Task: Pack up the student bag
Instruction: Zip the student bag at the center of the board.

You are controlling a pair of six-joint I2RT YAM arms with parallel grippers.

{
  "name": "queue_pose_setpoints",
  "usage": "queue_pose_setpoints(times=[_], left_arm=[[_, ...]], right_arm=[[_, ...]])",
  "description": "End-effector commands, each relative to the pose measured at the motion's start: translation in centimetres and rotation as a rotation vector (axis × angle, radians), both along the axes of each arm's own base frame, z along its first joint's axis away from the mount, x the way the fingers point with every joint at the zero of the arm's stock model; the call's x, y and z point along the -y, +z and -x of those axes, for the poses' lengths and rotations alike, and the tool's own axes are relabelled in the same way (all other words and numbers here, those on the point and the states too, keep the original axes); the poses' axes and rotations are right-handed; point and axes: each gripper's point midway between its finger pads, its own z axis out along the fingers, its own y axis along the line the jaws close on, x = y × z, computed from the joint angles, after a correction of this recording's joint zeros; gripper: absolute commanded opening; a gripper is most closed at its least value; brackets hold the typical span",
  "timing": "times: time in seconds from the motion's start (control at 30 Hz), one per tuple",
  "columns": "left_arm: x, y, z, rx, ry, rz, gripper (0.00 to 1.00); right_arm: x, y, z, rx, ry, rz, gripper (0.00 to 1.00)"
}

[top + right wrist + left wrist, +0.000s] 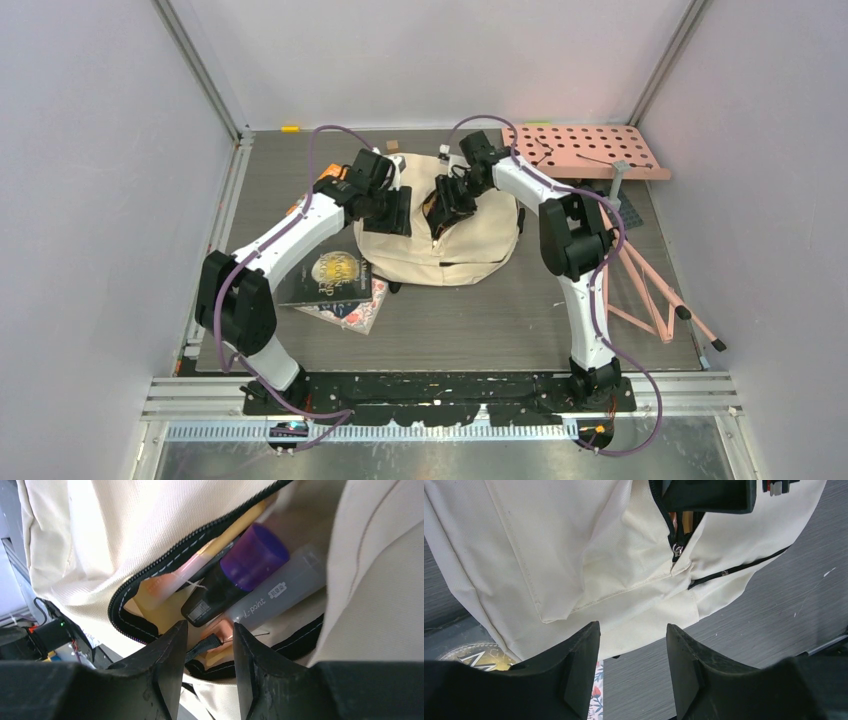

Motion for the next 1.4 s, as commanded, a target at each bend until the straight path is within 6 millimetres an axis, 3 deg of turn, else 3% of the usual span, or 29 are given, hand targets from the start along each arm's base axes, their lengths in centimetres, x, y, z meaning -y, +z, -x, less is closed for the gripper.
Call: queue_pose_setpoints(times=[0.0, 0.17, 0.4, 0.47, 0.57, 0.63, 0.8, 0.83, 0.97, 1.1, 1.2, 1.37], left_arm=[[-0.5, 1.3, -0.3, 0.054, 0.008, -0.005, 0.53], [-0.4, 1.5, -0.4, 0.057, 0.010, -0.002, 0.53], [-0.5, 1.3, -0.2, 0.051, 0.009, -0.006, 0.53], [-0.5, 1.2, -0.1, 0.049, 0.008, -0.009, 0.53], [-0.6, 1.0, 0.0, 0.047, 0.006, -0.012, 0.53], [-0.7, 1.0, 0.0, 0.052, 0.006, -0.015, 0.53], [0.0, 1.2, -0.4, 0.072, -0.005, -0.006, 0.54], [0.5, 1.1, -0.5, 0.080, -0.018, -0.005, 0.55], [3.1, 0.0, -0.3, 0.110, -0.103, -0.019, 0.59], [5.1, -2.2, -0.2, 0.159, -0.207, -0.084, 0.74], [6.3, -3.3, -0.1, 0.225, -0.288, -0.128, 0.76], [6.3, -4.9, -0.2, 0.287, -0.307, -0.175, 0.76]], right_arm=[[-0.5, 1.4, 2.3, -0.022, 0.057, -0.028, 0.44], [-0.6, 0.8, 3.9, -0.052, 0.061, -0.025, 0.44], [-1.6, 1.5, 4.0, -0.067, 0.044, -0.086, 0.39], [-1.9, 1.8, 3.8, -0.060, 0.029, -0.106, 0.30], [-2.5, 2.4, 3.2, -0.062, -0.009, -0.133, 0.09], [-2.6, 3.4, 2.8, -0.045, -0.042, -0.151, 0.02], [-2.1, 5.7, 2.2, 0.021, -0.166, -0.165, 0.00], [-2.1, 7.3, 1.8, 0.071, -0.176, -0.189, 0.00], [-1.5, 9.5, 1.7, 0.142, -0.218, -0.207, 0.01], [-1.5, 10.4, 1.7, 0.159, -0.212, -0.210, 0.01], [-1.5, 10.9, 1.7, 0.161, -0.203, -0.210, 0.00], [-1.6, 11.2, 1.8, 0.147, -0.201, -0.209, 0.01]])
